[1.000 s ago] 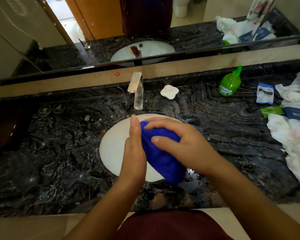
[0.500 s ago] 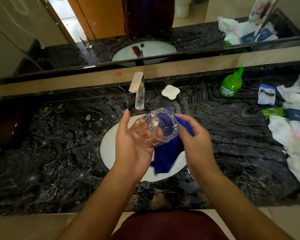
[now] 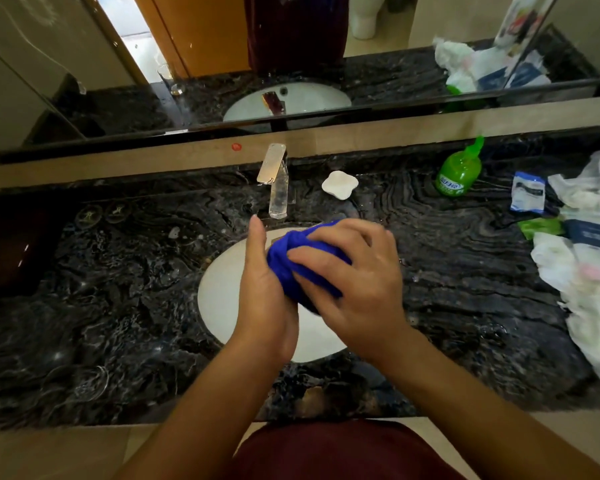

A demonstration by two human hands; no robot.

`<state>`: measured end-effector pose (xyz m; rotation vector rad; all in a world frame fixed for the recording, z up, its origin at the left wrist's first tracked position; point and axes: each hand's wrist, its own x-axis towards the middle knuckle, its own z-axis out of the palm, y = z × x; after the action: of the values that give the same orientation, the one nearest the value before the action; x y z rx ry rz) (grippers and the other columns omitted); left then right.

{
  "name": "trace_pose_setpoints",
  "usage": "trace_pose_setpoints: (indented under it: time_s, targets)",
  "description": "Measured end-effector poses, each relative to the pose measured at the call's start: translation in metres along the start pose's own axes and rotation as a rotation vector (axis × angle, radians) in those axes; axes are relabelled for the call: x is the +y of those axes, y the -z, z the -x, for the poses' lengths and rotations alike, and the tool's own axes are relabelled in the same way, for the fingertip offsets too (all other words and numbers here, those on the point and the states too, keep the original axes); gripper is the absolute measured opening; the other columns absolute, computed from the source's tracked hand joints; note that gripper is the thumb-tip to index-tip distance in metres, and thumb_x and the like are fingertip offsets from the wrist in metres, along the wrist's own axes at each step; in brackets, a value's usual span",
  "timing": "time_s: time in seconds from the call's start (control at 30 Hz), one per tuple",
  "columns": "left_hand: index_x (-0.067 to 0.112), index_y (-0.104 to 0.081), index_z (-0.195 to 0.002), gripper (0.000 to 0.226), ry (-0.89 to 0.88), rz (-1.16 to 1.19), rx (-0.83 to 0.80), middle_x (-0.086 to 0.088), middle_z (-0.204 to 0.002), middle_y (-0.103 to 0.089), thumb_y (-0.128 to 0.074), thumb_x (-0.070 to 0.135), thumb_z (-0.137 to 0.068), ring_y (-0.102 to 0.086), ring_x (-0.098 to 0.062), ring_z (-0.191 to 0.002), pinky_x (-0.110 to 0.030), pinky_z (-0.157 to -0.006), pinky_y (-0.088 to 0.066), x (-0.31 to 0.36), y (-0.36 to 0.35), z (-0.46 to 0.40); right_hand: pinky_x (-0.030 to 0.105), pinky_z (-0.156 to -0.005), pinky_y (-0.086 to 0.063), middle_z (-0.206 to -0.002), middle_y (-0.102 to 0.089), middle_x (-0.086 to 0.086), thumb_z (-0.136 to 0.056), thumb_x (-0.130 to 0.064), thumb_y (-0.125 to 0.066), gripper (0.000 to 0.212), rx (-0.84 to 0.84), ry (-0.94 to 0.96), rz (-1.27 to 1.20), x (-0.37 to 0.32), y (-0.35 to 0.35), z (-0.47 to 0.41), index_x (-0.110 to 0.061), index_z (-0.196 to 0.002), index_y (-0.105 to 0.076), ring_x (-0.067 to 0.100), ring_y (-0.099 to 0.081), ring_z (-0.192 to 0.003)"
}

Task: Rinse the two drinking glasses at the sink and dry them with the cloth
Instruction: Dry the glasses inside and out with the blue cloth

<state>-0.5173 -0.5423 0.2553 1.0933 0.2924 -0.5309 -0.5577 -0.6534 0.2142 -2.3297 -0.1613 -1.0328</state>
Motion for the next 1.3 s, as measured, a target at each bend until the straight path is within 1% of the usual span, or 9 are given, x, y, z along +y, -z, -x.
trace_pose_setpoints:
  time_s: [0.17, 0.4, 0.6, 0.7, 0.83, 1.0, 1.13, 1.2, 1.3]
  targets:
    - [0.019, -0.08, -0.076, 0.059, -0.114, -0.108, 0.035, -0.004, -0.083, -0.079, -0.04, 0.053, -0.103, -0.076, -0.013, -0.081, -0.033, -0.079, -0.057, -0.004, -0.002, 0.004, 0.044, -0.083, -0.043, -0.11, -0.071, 0.003, -0.095, -0.032, -0.064, 0.022, -0.149, -0.003, 0.073, 0.004, 0.005, -0.017, -0.021, -0.11, -0.077, 0.031, -0.061, -0.099]
    - [0.031, -0.082, -0.074, 0.052, -0.207, -0.179, 0.037, 0.001, -0.081, -0.079, -0.043, 0.047, -0.104, -0.074, -0.01, -0.076, -0.03, -0.072, -0.055, -0.008, 0.003, 0.001, 0.021, -0.081, -0.055, -0.1, -0.073, -0.014, -0.093, -0.026, -0.069, 0.012, -0.499, -0.682, -0.584, 0.013, 0.019, -0.065, -0.031, -0.103, -0.074, 0.002, -0.068, -0.095]
    - [0.02, -0.076, -0.06, 0.054, -0.148, -0.046, 0.034, -0.001, -0.049, -0.056, -0.051, 0.04, -0.103, -0.054, -0.009, -0.042, -0.02, -0.045, -0.046, -0.013, 0.004, 0.001, 0.04, -0.088, -0.051, -0.097, -0.073, 0.011, -0.092, -0.017, -0.066, 0.015, -0.324, -1.201, -1.345, 0.026, 0.006, -0.045, -0.018, -0.102, -0.077, 0.027, -0.065, -0.089]
    - [0.018, -0.078, -0.071, 0.036, -0.043, 0.043, 0.039, -0.007, -0.071, -0.061, -0.062, 0.035, -0.097, -0.057, -0.012, -0.058, -0.024, -0.06, -0.051, -0.015, 0.008, -0.005, 0.036, -0.067, -0.054, -0.088, -0.066, 0.011, -0.088, -0.022, -0.072, 0.021, -0.266, -1.338, -1.56, 0.026, -0.012, -0.031, -0.012, -0.107, -0.067, 0.025, -0.062, -0.074]
    - [0.008, -0.073, -0.112, 0.036, 0.1, 0.206, 0.022, -0.016, -0.114, -0.062, -0.063, 0.039, -0.097, -0.063, -0.026, -0.098, -0.038, -0.098, -0.049, -0.018, 0.012, -0.011, 0.027, -0.049, -0.054, -0.067, -0.066, 0.006, -0.099, -0.024, -0.057, 0.017, -0.038, -1.511, -1.518, 0.021, -0.022, -0.019, -0.012, -0.089, -0.063, 0.02, -0.065, -0.055]
    - [0.009, -0.071, -0.111, 0.03, 0.124, 0.337, -0.006, -0.01, -0.106, -0.068, -0.058, 0.034, -0.101, -0.063, -0.024, -0.106, -0.04, -0.113, -0.045, -0.021, 0.01, -0.018, 0.034, -0.07, -0.056, -0.075, -0.076, 0.005, -0.101, -0.024, -0.056, 0.035, 0.069, -1.523, -1.324, 0.014, -0.033, 0.002, -0.017, -0.074, -0.078, 0.021, -0.072, -0.066]
    - [0.007, -0.078, -0.104, 0.04, 0.184, 0.331, -0.086, -0.013, -0.109, -0.074, -0.048, 0.034, -0.102, -0.07, -0.025, -0.099, -0.037, -0.097, -0.054, -0.027, 0.009, -0.019, 0.031, -0.066, -0.056, -0.072, -0.072, 0.006, -0.089, -0.013, -0.064, 0.022, -0.006, -1.503, -1.286, 0.032, -0.036, 0.01, -0.011, -0.072, -0.077, 0.021, -0.07, -0.067]
    - [0.008, -0.08, -0.103, 0.05, 0.218, 0.291, -0.091, -0.014, -0.113, -0.075, -0.045, 0.043, -0.104, -0.073, -0.025, -0.1, -0.036, -0.092, -0.058, -0.03, 0.011, -0.022, 0.022, -0.06, -0.058, -0.064, -0.073, 0.001, -0.093, -0.002, -0.057, 0.043, -0.025, -1.477, -1.338, 0.042, -0.038, 0.012, -0.011, -0.056, -0.077, 0.01, -0.07, -0.059]
    - [0.009, -0.076, -0.111, 0.04, 0.219, 0.267, -0.008, -0.012, -0.113, -0.076, -0.046, 0.035, -0.106, -0.075, -0.022, -0.097, -0.033, -0.083, -0.062, -0.035, 0.023, -0.041, 0.036, -0.086, -0.059, -0.1, -0.075, 0.019, -0.091, -0.018, -0.059, 0.021, 0.012, -1.409, -1.263, 0.045, -0.056, -0.001, -0.013, -0.104, -0.075, 0.024, -0.072, -0.088]
